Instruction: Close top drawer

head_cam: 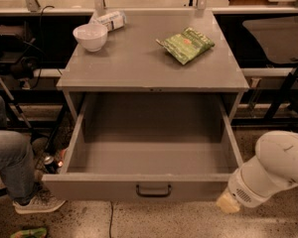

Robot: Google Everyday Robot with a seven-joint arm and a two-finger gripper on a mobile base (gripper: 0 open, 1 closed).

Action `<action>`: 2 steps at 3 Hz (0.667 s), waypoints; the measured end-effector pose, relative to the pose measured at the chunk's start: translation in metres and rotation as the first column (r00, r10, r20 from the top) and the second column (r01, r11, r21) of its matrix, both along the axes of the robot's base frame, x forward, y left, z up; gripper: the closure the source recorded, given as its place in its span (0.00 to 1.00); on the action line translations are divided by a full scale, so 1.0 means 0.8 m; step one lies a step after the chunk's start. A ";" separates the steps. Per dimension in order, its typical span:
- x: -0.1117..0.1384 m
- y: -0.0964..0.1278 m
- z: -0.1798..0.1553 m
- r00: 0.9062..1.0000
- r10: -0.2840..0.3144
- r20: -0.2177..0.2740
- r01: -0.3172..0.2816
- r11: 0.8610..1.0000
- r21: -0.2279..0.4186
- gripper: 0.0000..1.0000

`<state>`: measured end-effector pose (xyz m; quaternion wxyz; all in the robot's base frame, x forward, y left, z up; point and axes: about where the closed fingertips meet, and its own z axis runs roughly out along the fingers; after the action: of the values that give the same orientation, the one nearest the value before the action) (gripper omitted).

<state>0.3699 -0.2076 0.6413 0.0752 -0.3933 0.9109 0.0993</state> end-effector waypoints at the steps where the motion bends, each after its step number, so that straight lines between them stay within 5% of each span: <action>1: 0.016 0.004 -0.001 0.999 -0.019 0.038 0.019 1.000 0.002 1.00; 2: 0.022 0.004 -0.001 0.998 -0.020 0.053 0.020 1.000 0.003 1.00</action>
Offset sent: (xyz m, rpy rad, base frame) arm 0.0131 0.0031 -0.0008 0.0021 -0.0375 -0.0187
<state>0.3877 -0.2041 0.6408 0.1010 -0.3866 0.9123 0.0893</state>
